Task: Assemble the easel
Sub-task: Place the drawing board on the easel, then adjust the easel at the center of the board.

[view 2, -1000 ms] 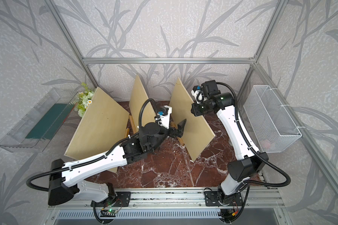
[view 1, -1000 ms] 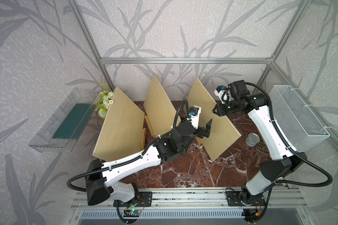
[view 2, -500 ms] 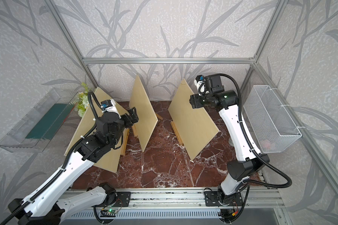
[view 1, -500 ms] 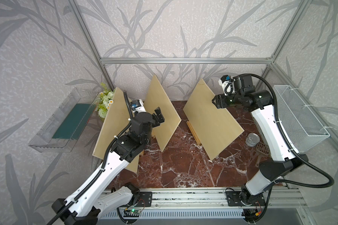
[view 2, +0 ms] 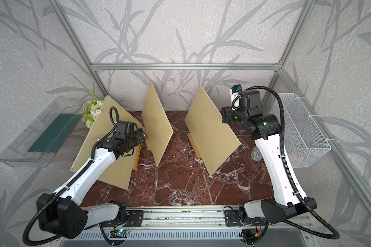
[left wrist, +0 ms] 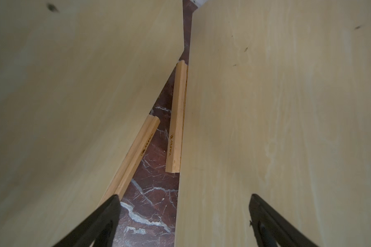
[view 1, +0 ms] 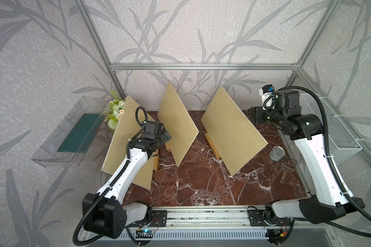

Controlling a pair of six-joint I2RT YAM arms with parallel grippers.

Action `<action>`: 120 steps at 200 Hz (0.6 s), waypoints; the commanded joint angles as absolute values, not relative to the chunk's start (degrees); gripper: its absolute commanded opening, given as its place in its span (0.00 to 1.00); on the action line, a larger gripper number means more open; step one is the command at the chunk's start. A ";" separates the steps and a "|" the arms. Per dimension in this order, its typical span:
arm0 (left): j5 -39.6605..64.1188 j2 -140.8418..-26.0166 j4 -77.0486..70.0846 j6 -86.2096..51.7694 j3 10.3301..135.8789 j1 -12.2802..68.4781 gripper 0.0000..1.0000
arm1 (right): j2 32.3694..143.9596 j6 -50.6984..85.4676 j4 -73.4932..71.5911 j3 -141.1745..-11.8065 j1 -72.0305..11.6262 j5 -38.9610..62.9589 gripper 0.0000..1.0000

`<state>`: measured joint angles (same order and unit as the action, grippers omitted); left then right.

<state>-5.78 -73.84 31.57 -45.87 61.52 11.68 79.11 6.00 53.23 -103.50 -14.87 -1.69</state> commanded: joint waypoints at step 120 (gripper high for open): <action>-3.31 -96.17 20.30 -50.59 64.12 7.34 0.39 | 80.77 10.02 53.69 -99.84 -14.28 4.93 0.68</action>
<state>-1.37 -93.60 20.12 -50.81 60.90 7.70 80.53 9.67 53.06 -97.76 -14.26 3.64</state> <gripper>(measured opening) 0.387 0.683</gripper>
